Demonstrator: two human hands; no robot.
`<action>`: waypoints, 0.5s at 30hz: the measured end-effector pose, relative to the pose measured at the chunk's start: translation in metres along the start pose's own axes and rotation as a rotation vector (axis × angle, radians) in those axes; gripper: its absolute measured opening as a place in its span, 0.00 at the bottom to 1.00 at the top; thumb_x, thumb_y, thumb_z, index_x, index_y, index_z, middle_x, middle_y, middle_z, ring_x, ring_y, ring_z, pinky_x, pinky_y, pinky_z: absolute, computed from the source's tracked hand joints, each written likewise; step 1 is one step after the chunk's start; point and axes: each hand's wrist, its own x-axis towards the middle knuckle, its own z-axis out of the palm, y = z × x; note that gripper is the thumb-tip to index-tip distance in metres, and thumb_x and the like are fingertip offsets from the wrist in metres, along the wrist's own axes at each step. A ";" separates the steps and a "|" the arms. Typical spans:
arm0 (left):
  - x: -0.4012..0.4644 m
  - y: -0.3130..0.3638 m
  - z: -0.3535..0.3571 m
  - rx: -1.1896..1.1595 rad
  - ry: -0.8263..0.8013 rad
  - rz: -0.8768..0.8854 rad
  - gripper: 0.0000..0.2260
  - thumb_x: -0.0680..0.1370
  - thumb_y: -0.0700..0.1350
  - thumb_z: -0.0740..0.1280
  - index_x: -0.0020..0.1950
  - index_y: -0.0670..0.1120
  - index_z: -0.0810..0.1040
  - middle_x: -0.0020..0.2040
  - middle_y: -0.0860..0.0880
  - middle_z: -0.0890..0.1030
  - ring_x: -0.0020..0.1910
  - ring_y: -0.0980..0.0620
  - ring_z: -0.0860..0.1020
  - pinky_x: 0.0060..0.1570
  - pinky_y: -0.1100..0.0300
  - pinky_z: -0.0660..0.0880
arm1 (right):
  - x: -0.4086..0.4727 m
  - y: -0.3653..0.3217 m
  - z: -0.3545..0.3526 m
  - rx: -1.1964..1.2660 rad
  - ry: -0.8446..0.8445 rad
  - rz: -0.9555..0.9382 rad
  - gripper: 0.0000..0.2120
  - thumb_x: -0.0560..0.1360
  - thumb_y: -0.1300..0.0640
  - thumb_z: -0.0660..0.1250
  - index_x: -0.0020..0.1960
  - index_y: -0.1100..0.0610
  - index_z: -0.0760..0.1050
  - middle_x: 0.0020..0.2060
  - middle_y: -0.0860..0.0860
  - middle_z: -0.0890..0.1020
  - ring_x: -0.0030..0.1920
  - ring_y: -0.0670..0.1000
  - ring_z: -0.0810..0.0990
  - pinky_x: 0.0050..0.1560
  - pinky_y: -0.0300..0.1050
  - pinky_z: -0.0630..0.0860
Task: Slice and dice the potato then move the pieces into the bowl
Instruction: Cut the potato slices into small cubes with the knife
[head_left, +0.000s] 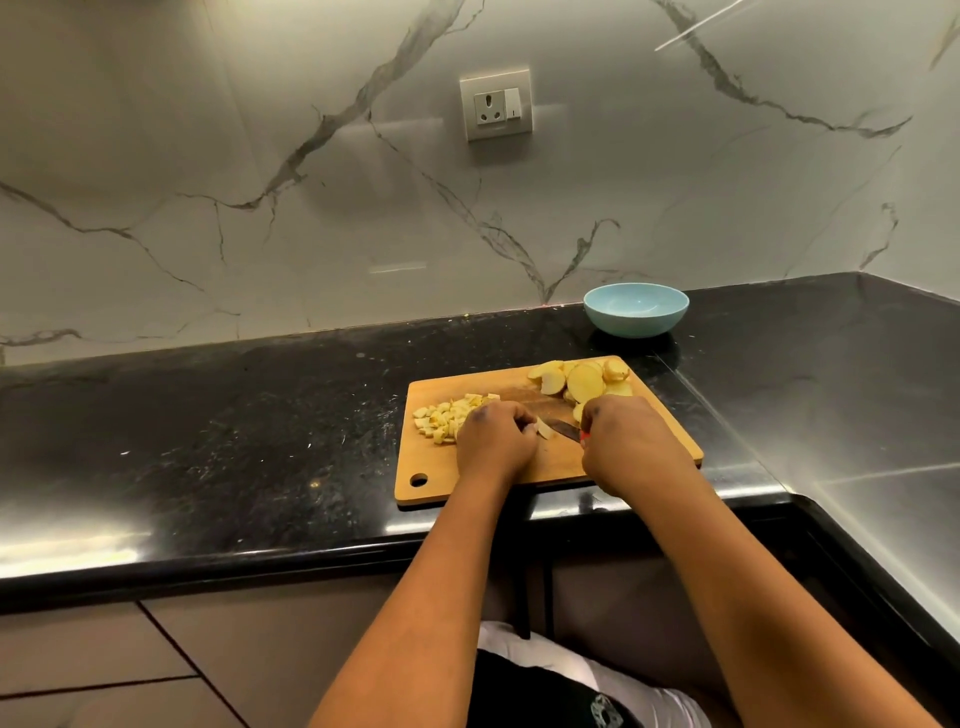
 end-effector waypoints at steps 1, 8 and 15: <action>0.000 -0.001 0.001 0.004 0.003 0.008 0.07 0.77 0.49 0.68 0.52 0.51 0.84 0.51 0.52 0.83 0.51 0.52 0.79 0.50 0.57 0.75 | 0.001 -0.004 -0.001 -0.001 -0.017 -0.008 0.10 0.74 0.63 0.66 0.54 0.54 0.78 0.43 0.52 0.75 0.42 0.52 0.74 0.42 0.45 0.76; 0.000 0.000 0.002 -0.004 0.010 -0.005 0.07 0.77 0.48 0.68 0.51 0.51 0.84 0.50 0.53 0.83 0.50 0.53 0.79 0.50 0.56 0.76 | -0.001 -0.021 -0.028 -0.154 -0.164 -0.064 0.17 0.73 0.65 0.68 0.61 0.59 0.75 0.52 0.56 0.77 0.50 0.55 0.76 0.56 0.50 0.78; -0.001 0.002 0.005 0.015 0.042 0.006 0.08 0.78 0.49 0.67 0.53 0.50 0.84 0.50 0.51 0.83 0.52 0.51 0.78 0.54 0.53 0.77 | -0.015 -0.005 -0.055 -0.296 -0.224 -0.064 0.18 0.75 0.60 0.69 0.64 0.58 0.74 0.56 0.56 0.77 0.58 0.57 0.77 0.60 0.50 0.76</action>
